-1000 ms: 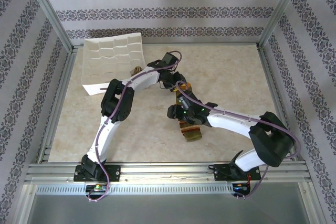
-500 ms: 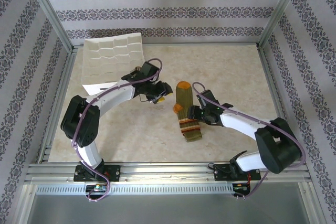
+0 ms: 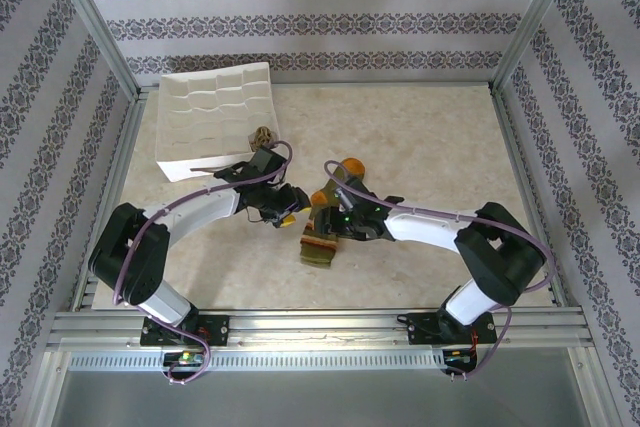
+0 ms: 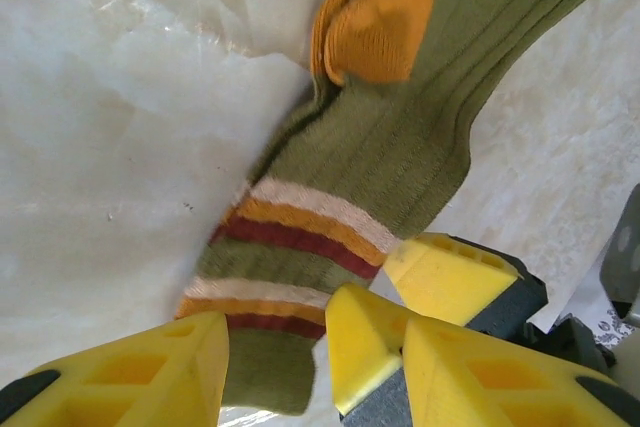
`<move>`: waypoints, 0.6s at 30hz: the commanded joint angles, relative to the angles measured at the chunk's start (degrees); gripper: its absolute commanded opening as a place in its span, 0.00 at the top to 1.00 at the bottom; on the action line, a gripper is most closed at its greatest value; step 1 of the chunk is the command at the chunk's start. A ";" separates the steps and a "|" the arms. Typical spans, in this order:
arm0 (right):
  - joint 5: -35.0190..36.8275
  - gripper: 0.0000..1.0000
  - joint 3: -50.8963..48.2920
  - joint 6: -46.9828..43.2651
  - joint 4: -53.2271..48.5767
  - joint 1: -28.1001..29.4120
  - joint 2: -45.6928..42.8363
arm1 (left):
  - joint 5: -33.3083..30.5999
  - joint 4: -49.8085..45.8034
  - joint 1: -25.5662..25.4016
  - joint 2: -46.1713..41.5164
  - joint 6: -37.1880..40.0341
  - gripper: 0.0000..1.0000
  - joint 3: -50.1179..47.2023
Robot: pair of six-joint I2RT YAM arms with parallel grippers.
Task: Roll the socks
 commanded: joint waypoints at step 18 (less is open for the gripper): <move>25.48 0.35 -12.97 -44.60 12.26 18.97 -13.08 | -13.84 -15.60 4.47 7.46 32.94 0.52 20.08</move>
